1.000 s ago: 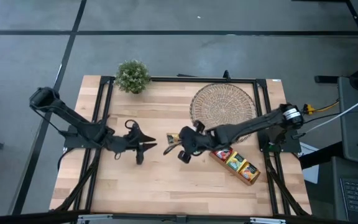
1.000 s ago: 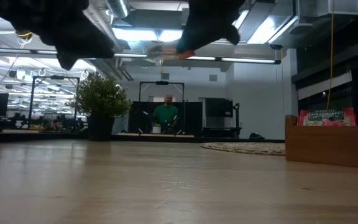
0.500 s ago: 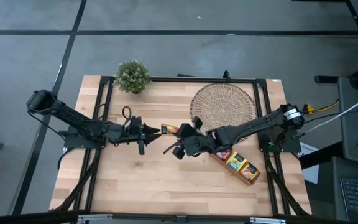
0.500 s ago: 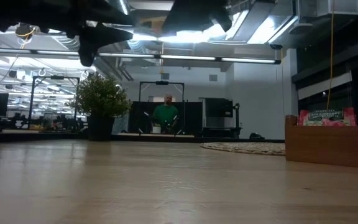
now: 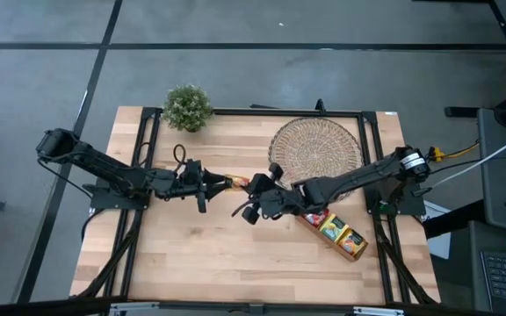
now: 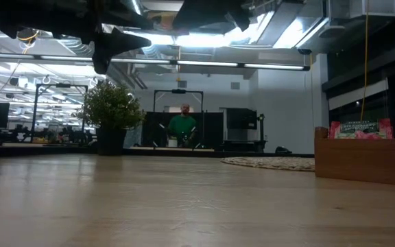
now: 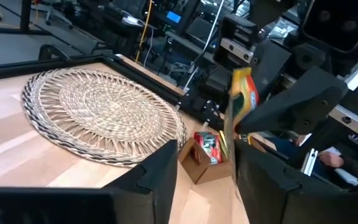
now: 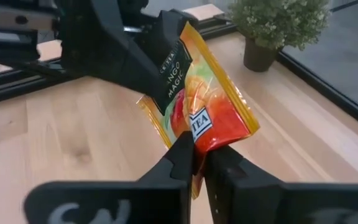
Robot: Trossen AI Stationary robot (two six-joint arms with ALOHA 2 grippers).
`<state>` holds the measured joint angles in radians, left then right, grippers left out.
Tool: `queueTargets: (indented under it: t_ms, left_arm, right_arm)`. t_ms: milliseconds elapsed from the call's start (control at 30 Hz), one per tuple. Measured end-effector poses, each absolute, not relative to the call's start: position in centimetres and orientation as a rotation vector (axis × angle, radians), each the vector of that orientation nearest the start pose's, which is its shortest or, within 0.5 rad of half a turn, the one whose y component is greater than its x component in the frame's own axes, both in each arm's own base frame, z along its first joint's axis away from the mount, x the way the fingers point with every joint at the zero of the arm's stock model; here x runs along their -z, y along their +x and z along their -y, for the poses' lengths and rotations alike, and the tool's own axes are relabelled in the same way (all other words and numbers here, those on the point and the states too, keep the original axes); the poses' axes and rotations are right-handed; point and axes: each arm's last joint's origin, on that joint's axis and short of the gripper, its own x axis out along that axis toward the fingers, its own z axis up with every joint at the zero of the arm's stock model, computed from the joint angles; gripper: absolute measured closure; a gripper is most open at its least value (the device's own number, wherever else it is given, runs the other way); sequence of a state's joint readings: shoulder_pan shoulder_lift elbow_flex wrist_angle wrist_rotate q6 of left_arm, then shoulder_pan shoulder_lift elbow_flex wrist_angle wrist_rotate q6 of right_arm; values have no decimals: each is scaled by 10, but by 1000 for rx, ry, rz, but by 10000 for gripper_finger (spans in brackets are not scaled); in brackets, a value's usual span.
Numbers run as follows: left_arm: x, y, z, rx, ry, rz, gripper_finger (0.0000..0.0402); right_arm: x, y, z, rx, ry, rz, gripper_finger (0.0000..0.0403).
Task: Pick & Place Tea
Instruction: Put the orange tea bag into the right slot of the wooden organizer
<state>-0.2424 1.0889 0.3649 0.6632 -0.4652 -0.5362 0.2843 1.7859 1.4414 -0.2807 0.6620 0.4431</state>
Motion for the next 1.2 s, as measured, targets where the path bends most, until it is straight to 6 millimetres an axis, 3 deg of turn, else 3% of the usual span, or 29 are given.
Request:
queueTargets:
  t_ms: [133, 367, 700, 967, 1200]
  left_arm:
    - [-214, 211, 39, -225, -476, -4, 289]
    - [-216, 211, 40, -210, -415, 7, 389]
    - [-219, 212, 41, -160, -367, 21, 399]
    - [-215, 211, 44, -150, -332, -26, 399]
    - [-214, 216, 51, -138, -253, -270, 399]
  right_arm:
    - [-285, 393, -90, 485, 150, -438, 380]
    - [-285, 395, -81, 485, 171, -438, 351]
    - [-285, 396, -79, 469, 131, -454, 371]
    - [-281, 395, -78, 393, 147, -519, 277]
    - [-272, 391, -73, 339, 194, -638, 191]
